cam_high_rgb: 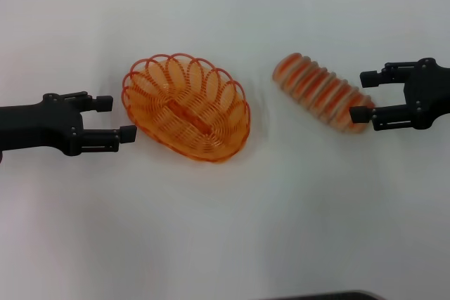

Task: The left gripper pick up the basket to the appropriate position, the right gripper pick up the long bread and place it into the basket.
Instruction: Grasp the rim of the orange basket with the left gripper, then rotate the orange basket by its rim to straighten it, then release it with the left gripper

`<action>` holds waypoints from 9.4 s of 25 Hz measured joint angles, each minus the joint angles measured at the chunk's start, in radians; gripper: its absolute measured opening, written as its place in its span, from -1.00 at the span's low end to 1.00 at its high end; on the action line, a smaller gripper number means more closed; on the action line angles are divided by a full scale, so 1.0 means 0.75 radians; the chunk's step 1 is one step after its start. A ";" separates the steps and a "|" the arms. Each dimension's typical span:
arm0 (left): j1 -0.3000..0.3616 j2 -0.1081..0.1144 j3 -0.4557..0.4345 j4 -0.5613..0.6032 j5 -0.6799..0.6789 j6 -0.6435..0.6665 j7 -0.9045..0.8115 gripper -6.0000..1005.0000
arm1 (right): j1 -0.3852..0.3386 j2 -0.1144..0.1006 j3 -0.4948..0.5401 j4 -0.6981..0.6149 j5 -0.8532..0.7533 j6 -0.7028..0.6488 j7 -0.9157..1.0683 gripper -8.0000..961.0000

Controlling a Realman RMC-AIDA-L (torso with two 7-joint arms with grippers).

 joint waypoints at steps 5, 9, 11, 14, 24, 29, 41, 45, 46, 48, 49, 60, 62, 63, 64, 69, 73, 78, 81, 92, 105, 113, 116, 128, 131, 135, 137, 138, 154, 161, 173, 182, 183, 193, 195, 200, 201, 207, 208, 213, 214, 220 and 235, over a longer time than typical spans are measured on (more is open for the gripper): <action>-0.001 0.001 0.000 0.000 -0.002 0.000 0.000 0.74 | 0.003 0.000 0.000 0.000 0.000 0.001 0.000 0.66; -0.004 0.001 -0.002 -0.001 -0.004 0.000 0.000 0.74 | 0.004 0.000 0.000 0.000 0.000 0.002 0.001 0.66; -0.005 0.001 -0.006 -0.002 -0.008 0.004 0.000 0.74 | 0.004 0.000 0.000 -0.001 0.000 0.003 0.003 0.66; -0.012 0.001 -0.011 -0.002 -0.016 0.013 -0.019 0.74 | 0.004 0.000 0.000 0.000 0.000 0.004 0.006 0.66; -0.092 -0.024 -0.126 -0.005 -0.184 -0.075 -0.362 0.74 | 0.006 0.006 0.000 -0.001 0.000 -0.010 0.012 0.66; -0.137 -0.025 -0.087 0.000 -0.179 -0.184 -0.606 0.74 | 0.008 0.002 -0.008 -0.002 0.000 -0.022 0.040 0.66; -0.229 0.031 0.195 0.102 -0.039 -0.391 -0.841 0.71 | 0.032 -0.010 -0.053 -0.007 0.000 -0.047 0.064 0.66; -0.295 0.033 0.221 0.143 0.118 -0.387 -0.894 0.71 | 0.040 -0.013 -0.057 -0.007 0.000 -0.045 0.064 0.66; -0.314 0.035 0.238 0.149 0.166 -0.387 -0.916 0.71 | 0.040 -0.014 -0.058 -0.008 0.000 -0.045 0.066 0.66; -0.359 0.032 0.301 0.158 0.281 -0.395 -0.970 0.71 | 0.042 -0.016 -0.061 -0.008 0.000 -0.044 0.073 0.66; -0.370 0.027 0.320 0.162 0.313 -0.401 -0.981 0.71 | 0.042 -0.016 -0.062 -0.008 0.000 -0.043 0.075 0.66; -0.496 -0.064 0.402 0.193 0.661 -0.410 -1.032 0.71 | 0.051 -0.016 -0.068 -0.009 0.000 -0.036 0.081 0.66; -0.503 -0.065 0.434 0.192 0.683 -0.409 -1.047 0.71 | 0.053 -0.016 -0.068 -0.009 0.000 -0.034 0.082 0.66; -0.504 -0.066 0.455 0.189 0.689 -0.408 -1.053 0.71 | 0.054 -0.016 -0.068 -0.009 0.000 -0.033 0.082 0.66; -0.504 -0.066 0.471 0.188 0.693 -0.408 -1.058 0.71 | 0.059 -0.016 -0.068 -0.009 0.000 -0.032 0.082 0.66; -0.498 -0.083 0.533 0.184 0.696 -0.436 -1.071 0.71 | 0.062 -0.016 -0.068 -0.009 0.000 -0.028 0.082 0.66; -0.492 -0.092 0.567 0.152 0.716 -0.479 -1.072 0.71 | 0.065 -0.016 -0.068 -0.009 0.000 -0.026 0.082 0.66; -0.502 -0.094 0.583 0.096 0.729 -0.525 -1.073 0.71 | 0.068 -0.016 -0.069 -0.009 0.000 -0.026 0.082 0.66; -0.503 -0.096 0.591 0.087 0.730 -0.539 -1.073 0.71 | 0.068 -0.016 -0.070 -0.009 0.000 -0.026 0.082 0.66; -0.503 -0.098 0.612 0.082 0.732 -0.544 -1.073 0.60 | 0.076 -0.016 -0.072 -0.010 0.000 -0.025 0.082 0.66; -0.510 -0.098 0.608 0.091 0.721 -0.542 -1.114 -0.41 | 0.078 -0.018 -0.070 -0.011 0.000 -0.032 0.083 0.66; -0.522 -0.095 0.612 0.091 0.729 -0.502 -1.145 -0.72 | 0.078 -0.021 -0.070 -0.012 0.000 -0.033 0.094 0.66; -0.524 -0.091 0.604 0.093 0.729 -0.492 -1.170 -0.73 | 0.078 -0.023 -0.070 -0.013 0.000 -0.033 0.094 0.66; -0.549 -0.062 0.541 0.148 0.723 -0.350 -1.323 -0.77 | 0.078 -0.025 -0.056 -0.013 0.009 -0.041 0.098 0.66; -0.550 -0.059 0.475 0.163 0.721 -0.299 -1.357 -0.78 | 0.081 -0.025 -0.054 -0.013 0.010 -0.037 0.099 0.66; -0.551 -0.052 0.383 0.163 0.721 -0.254 -1.375 -0.81 | 0.084 -0.026 -0.053 -0.013 0.010 -0.029 0.099 0.66; -0.553 -0.048 0.314 0.164 0.718 -0.220 -1.375 -0.81 | 0.086 -0.028 -0.053 -0.013 0.010 -0.026 0.099 0.66; -0.553 -0.046 0.295 0.165 0.718 -0.211 -1.375 -0.81 | 0.088 -0.028 -0.052 -0.013 0.010 -0.026 0.099 0.66; -0.395 -0.101 0.179 0.290 0.631 -0.152 -1.454 -0.82 | 0.111 -0.031 0.083 -0.013 0.013 0.007 0.104 0.66; -0.298 -0.101 0.175 0.299 0.506 -0.173 -1.458 -0.82 | 0.114 -0.031 0.118 -0.013 0.018 0.026 0.110 0.66; -0.197 -0.113 0.282 0.270 0.367 -0.336 -1.494 -0.80 | 0.116 -0.026 0.114 -0.011 0.042 0.051 0.106 0.66; -0.156 -0.114 0.365 0.258 0.329 -0.441 -1.511 -0.78 | 0.119 -0.020 0.104 -0.010 0.047 0.085 0.105 0.66; -0.156 -0.114 0.372 0.253 0.329 -0.453 -1.511 -0.78 | 0.119 -0.019 0.103 -0.010 0.047 0.088 0.105 0.66; -0.145 -0.113 0.393 0.248 0.329 -0.509 -1.522 -0.75 | 0.127 -0.016 0.093 -0.010 0.047 0.102 0.109 0.66; -0.142 -0.112 0.398 0.248 0.329 -0.518 -1.525 -0.75 | 0.131 -0.016 0.090 -0.010 0.047 0.106 0.110 0.66; -0.140 -0.111 0.400 0.247 0.329 -0.533 -1.529 -0.74 | 0.138 -0.014 0.084 -0.008 0.047 0.115 0.110 0.66; -0.140 -0.111 0.401 0.247 0.329 -0.534 -1.530 -0.73 | 0.139 -0.014 0.082 -0.008 0.047 0.116 0.110 0.66; -0.143 -0.110 0.403 0.236 0.329 -0.536 -1.545 -0.72 | 0.143 -0.014 0.076 -0.007 0.047 0.118 0.111 0.66; -0.143 -0.110 0.403 0.236 0.329 -0.536 -1.545 -0.72 | 0.144 -0.014 0.076 -0.007 0.047 0.118 0.111 0.66; -0.139 -0.113 0.406 0.243 0.329 -0.546 -1.545 -0.70 | 0.142 -0.014 0.076 -0.006 0.047 0.118 0.111 0.66; -0.139 -0.113 0.408 0.244 0.329 -0.546 -1.545 -0.70 | 0.141 -0.014 0.076 -0.006 0.047 0.118 0.111 0.66; -0.143 -0.112 0.448 0.249 0.329 -0.543 -1.557 -0.65 | 0.138 -0.014 0.076 -0.008 0.047 0.113 0.112 0.66; -0.120 -0.106 0.451 0.327 0.277 -0.489 -1.515 0.22 | 0.131 -0.014 0.084 -0.011 0.047 0.113 0.113 0.66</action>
